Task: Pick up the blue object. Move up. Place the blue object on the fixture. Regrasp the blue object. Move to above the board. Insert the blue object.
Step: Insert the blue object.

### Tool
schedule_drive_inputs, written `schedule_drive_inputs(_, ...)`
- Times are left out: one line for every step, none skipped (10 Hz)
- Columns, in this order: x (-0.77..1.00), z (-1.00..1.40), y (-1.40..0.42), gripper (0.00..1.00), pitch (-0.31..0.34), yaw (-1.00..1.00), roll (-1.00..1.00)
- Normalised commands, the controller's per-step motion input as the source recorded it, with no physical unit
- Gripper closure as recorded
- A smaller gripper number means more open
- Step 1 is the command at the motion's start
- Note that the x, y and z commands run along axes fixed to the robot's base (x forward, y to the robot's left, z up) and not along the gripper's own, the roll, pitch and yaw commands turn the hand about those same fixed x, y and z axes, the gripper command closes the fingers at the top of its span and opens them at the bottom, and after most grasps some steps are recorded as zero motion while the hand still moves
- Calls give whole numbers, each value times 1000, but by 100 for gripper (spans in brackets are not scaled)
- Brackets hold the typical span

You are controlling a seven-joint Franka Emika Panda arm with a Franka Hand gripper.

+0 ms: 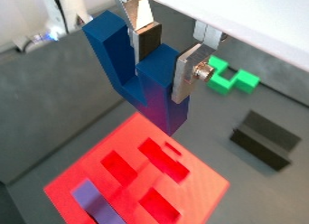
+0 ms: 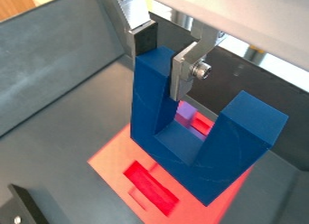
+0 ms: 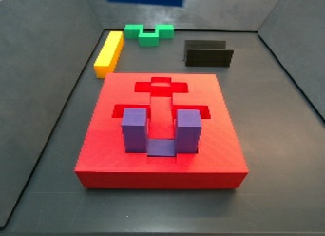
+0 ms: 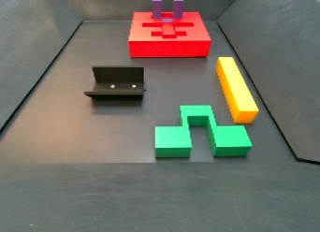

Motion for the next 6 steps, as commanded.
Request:
schedule_drive_inputs(654,-337,431,100,-239,0,-301)
schedule_drive_inputs(569,-326,369,100,-233,0,-340)
schedule_drive_inputs(400,-274,386,100,-241,0,-410)
schedule_drive_inputs(411,-286,400,100,-236,0,-404)
schedule_drive_inputs(303,-429,274,100,-193,46,-341)
schedule_drive_inputs(0,-743,-57,100,-46,249,-166)
